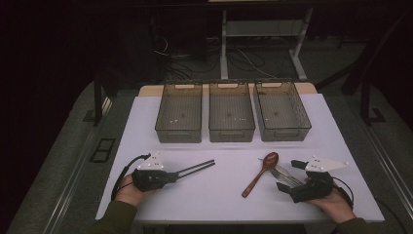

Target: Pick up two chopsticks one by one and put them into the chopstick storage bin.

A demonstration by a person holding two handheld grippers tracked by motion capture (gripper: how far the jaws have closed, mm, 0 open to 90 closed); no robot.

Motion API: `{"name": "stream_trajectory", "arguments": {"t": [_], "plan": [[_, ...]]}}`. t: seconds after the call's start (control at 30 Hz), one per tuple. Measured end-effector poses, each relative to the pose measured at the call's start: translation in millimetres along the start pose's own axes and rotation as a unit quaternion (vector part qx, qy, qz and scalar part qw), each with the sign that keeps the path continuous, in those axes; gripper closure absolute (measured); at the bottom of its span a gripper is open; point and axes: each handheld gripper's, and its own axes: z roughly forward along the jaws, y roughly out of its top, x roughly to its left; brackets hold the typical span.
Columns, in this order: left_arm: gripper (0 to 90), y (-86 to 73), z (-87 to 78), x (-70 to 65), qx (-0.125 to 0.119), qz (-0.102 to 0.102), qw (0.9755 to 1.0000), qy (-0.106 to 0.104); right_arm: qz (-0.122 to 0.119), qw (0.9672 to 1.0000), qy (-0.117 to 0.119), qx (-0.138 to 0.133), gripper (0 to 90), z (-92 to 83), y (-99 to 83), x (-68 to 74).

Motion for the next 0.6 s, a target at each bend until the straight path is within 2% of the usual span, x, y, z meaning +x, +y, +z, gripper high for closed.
{"name": "stream_trajectory", "arguments": {"t": [0.27,0.47,0.6], "plan": [[85.4,9.2,-4.5,-3.5,-0.018,-0.003,0.9998,-0.003,0.005,1.0,-0.001,-0.003,0.2,2.0,-1.1,0.0],[85.4,14.2,-6.7,-4.2,-0.03,-0.022,0.9993,0.001,0.01,0.9999,0.001,-0.004,0.2,2.9,-1.1,0.1],[85.4,17.3,-8.2,-3.8,-0.033,-0.027,0.9991,0.0,0.009,1.0,0.001,0.0,0.2,4.3,-1.1,0.9]]}}
